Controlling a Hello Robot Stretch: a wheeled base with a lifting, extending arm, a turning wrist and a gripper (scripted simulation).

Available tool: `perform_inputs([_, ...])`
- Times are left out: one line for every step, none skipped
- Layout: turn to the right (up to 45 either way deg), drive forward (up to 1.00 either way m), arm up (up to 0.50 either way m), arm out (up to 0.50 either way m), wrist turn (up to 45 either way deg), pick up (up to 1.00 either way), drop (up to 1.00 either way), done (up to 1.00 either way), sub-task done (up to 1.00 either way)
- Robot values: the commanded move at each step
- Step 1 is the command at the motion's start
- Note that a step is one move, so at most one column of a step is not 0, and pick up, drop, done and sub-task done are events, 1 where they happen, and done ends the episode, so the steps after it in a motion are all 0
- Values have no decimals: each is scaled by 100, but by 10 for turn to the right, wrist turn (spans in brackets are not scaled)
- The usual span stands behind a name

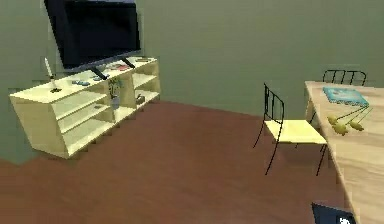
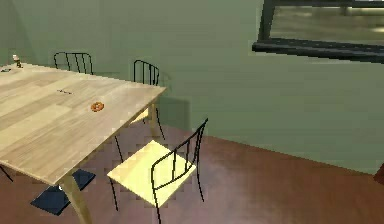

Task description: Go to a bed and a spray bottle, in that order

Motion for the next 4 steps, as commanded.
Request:
perform_inputs([30,0,0,0,0,0,0,0,0])
perform_inputs([0,40,0,0,0,0,0,0,0])
perform_inputs([-390,0,0,0,0,0,0,0,0])
perform_inputs([-30,0,0,0,0,0,0,0,0])
